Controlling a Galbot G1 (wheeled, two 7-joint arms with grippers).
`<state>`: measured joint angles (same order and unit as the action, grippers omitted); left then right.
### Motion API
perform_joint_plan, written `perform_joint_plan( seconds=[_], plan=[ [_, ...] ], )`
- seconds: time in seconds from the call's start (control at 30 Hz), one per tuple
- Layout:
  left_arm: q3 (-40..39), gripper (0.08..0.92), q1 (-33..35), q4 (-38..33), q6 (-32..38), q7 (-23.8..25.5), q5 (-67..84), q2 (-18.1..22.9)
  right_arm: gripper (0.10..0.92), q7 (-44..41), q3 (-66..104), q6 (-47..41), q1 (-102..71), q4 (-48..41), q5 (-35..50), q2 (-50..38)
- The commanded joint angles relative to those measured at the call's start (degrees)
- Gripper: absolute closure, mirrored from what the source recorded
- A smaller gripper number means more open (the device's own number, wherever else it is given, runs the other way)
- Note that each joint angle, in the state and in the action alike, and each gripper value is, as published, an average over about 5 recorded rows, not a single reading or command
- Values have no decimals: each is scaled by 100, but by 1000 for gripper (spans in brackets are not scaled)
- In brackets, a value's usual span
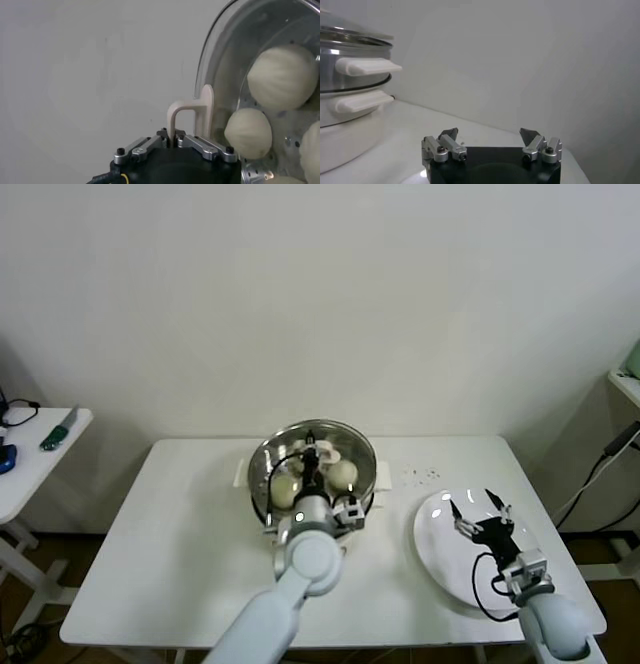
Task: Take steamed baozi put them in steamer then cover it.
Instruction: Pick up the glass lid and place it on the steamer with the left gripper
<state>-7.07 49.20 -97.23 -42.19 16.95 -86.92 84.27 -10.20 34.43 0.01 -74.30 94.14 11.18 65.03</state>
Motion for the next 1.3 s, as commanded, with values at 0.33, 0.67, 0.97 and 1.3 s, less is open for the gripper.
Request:
perform_joint_plan(
  seconds=[0.33, 0.67, 0.97, 1.3],
  plan=[
    [-54, 850, 14, 85, -281, -15, 67, -117, 203, -5, -13, 6, 33, -8, -8, 31],
    [-88, 850, -15, 118, -281, -63, 105, -189, 203, -10, -6, 7, 31, 6, -7, 49],
    [-95, 850, 10, 56, -281, -25, 213, -297, 203, -127, 41, -17, 18, 45, 71, 108],
    [-132, 657, 150, -603, -281, -74, 779, -543, 203, -107, 92, -224, 11, 75, 283, 106]
  ],
)
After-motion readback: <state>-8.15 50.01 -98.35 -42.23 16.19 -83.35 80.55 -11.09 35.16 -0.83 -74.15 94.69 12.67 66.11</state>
